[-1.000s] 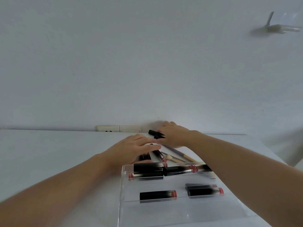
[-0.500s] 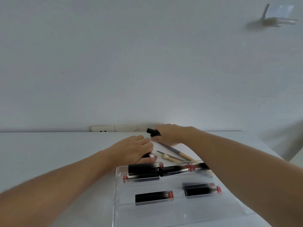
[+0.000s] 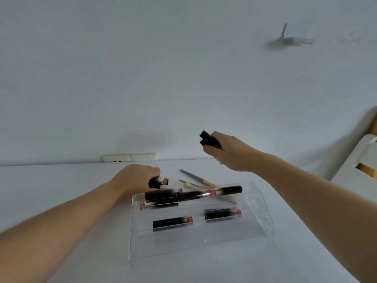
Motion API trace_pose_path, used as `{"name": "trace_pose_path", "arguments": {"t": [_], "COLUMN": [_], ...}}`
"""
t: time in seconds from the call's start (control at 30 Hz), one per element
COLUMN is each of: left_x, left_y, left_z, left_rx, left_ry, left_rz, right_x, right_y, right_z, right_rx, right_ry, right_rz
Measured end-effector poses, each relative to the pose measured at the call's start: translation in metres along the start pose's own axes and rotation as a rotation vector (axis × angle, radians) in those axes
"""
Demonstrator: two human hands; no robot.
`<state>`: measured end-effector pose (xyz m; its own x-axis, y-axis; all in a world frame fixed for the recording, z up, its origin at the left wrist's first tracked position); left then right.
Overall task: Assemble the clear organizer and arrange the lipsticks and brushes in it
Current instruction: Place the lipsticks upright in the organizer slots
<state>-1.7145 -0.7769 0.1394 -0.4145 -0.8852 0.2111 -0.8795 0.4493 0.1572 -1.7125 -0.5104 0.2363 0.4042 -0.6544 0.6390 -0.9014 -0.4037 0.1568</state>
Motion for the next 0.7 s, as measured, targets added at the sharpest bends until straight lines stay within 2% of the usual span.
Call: {"name": "trace_pose_path", "arguments": {"t": [0.07, 0.13, 0.2, 0.3, 0.47, 0.7], "left_x": [0.012, 0.025, 0.025, -0.013, -0.096, -0.114], "left_y": [-0.014, -0.034, -0.056, -0.083, -0.103, -0.103], "left_z": [-0.007, -0.021, -0.044, -0.087, -0.100, -0.075], "left_rx": [-0.090, -0.280, -0.483, -0.663, -0.674, -0.774], "left_ry": [-0.207, -0.484, -0.680, -0.654, -0.257, 0.017], "left_rz": [-0.216, -0.446, -0.547, -0.416, -0.113, -0.027], "right_x": [0.004, 0.009, 0.015, 0.021, 0.017, 0.008], "right_y": [-0.025, -0.051, -0.075, -0.104, -0.124, -0.133], "right_z": [-0.001, 0.002, 0.008, 0.021, 0.048, 0.064], "right_rx": [-0.012, -0.019, -0.016, -0.030, -0.058, -0.102], "right_ry": [-0.023, -0.065, -0.136, -0.242, -0.394, -0.476], "right_rz": [-0.044, -0.098, -0.171, -0.297, -0.386, -0.334]}}
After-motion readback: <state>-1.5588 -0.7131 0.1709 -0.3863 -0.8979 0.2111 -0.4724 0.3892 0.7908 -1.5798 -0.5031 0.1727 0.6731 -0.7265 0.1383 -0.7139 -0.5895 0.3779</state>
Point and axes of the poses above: each hand's wrist, its own y-axis towards the middle knuckle, its own z-axis out of the palm, x = y × z, the point moved 4 cm from there along y, towards the middle knuckle, and after that the axes turned 11 degrees about y, right-handed, at the moved point
